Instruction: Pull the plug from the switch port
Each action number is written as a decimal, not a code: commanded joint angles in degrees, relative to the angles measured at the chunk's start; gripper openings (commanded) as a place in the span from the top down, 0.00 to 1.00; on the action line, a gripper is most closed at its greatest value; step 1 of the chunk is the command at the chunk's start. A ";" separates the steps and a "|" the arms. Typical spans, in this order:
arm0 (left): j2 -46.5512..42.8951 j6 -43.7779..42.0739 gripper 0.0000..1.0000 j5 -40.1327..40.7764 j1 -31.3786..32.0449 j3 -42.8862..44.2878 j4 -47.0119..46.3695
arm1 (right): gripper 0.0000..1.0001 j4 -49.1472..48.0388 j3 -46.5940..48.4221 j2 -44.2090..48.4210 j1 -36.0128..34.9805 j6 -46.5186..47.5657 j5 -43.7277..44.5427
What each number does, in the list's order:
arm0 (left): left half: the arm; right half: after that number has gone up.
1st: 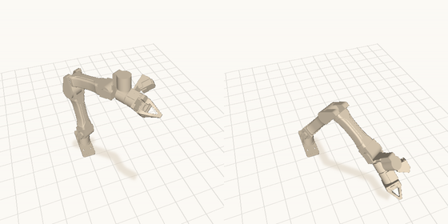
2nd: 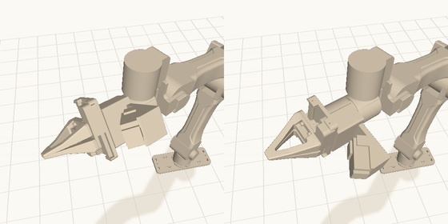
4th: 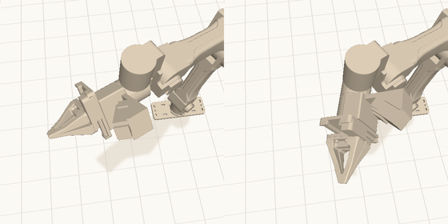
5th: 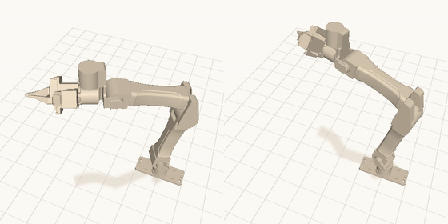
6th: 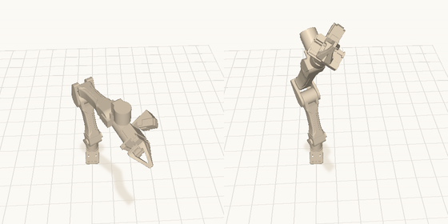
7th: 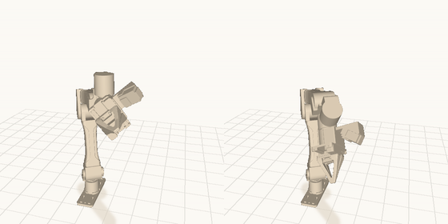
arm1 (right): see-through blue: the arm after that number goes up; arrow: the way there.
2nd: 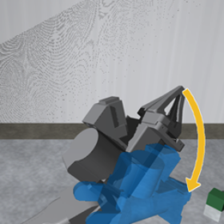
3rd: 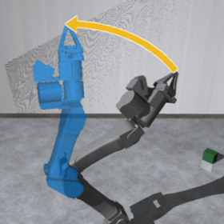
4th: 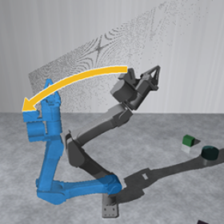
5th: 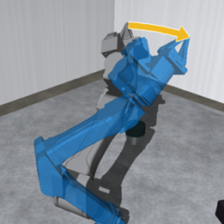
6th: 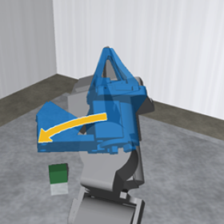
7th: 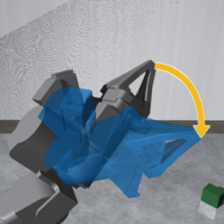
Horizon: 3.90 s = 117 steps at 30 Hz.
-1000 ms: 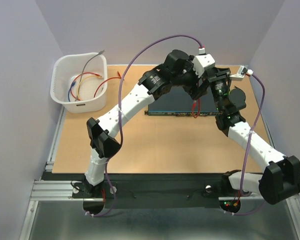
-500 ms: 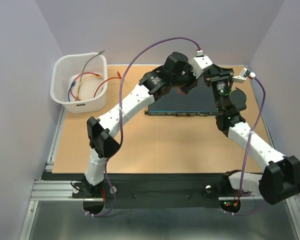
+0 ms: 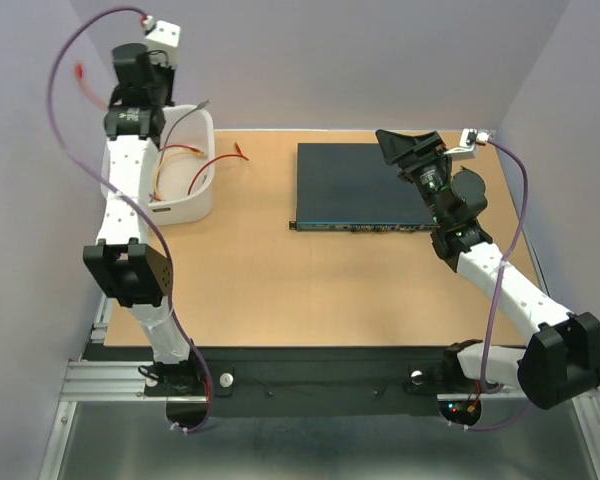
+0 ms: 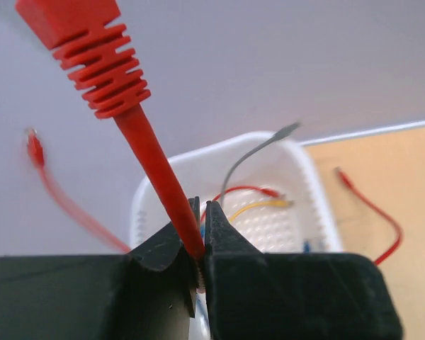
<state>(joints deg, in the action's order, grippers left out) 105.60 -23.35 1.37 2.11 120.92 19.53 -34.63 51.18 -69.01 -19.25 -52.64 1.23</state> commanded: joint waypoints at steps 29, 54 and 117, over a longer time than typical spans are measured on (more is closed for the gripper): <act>-10.51 -19.43 0.01 -15.71 3.72 -24.06 1.56 | 0.03 5.54 -5.91 2.66 -0.53 9.31 -1.59; 11.04 -30.70 1.00 30.98 16.61 -17.47 -14.50 | 0.00 7.65 -9.61 6.61 -0.44 11.25 2.10; 12.95 -6.36 0.01 -13.67 28.56 -9.75 13.33 | 0.48 6.17 -30.43 -5.07 21.79 -5.62 -22.68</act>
<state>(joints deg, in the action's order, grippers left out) 117.84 -29.74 -10.39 30.72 105.32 29.21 -21.34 22.44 -71.70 2.24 -54.81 -19.44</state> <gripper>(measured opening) 0.985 0.554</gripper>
